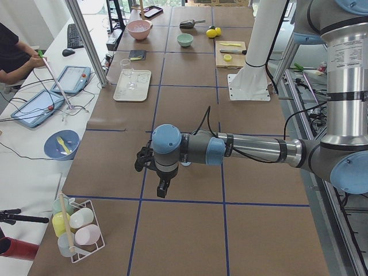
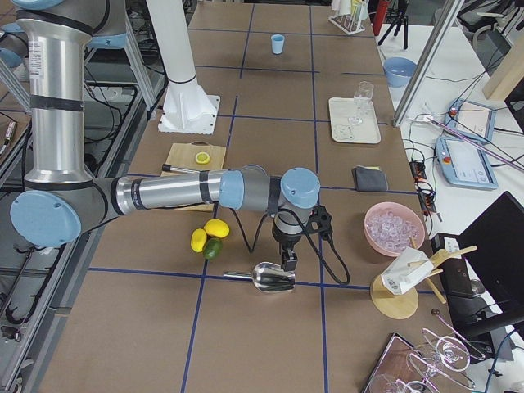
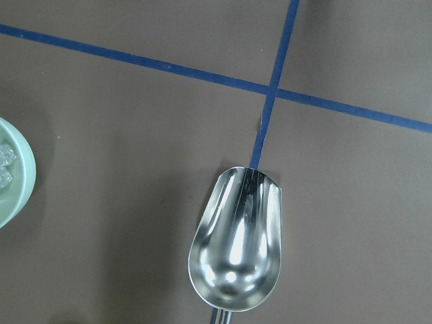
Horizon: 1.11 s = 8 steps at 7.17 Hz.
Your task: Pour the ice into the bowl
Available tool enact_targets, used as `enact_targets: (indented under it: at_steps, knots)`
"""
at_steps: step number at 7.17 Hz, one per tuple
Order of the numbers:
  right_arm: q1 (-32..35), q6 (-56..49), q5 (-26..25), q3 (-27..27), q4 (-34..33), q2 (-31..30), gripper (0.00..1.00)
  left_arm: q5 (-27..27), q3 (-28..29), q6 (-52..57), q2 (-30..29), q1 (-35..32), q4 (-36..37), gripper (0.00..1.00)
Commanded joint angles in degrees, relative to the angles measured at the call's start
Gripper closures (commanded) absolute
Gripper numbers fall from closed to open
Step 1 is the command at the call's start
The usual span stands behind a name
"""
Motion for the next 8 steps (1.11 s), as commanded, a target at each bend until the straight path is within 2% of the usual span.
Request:
enact_targets:
  at_steps: [1, 3, 4, 5, 8]
  knots:
    - [-1.40, 0.07, -0.33, -0.11, 0.11, 0.16, 0.00, -0.03, 1.54, -0.18, -0.05, 0.02, 0.05, 0.00]
    - [-2.03, 0.07, -0.33, -0.11, 0.11, 0.16, 0.00, 2.58, 1.72, -0.36, -0.57, 0.02, 0.31, 0.00]
    - [-2.11, 0.77, -0.24, 0.15, 0.63, 0.16, 0.00, 2.69, 1.63, -0.27, -0.40, 0.02, 0.40, 0.00]
    - [-2.81, 4.34, -0.33, -0.37, 4.29, 0.16, 0.00, 2.69, 2.07, -0.18, -0.83, 0.02, 0.40, 0.00]
    - [-3.52, 6.49, -0.33, -0.55, 6.26, -0.19, 0.00, 2.69, 1.98, -0.18, -1.10, 0.10, 0.31, 0.00]
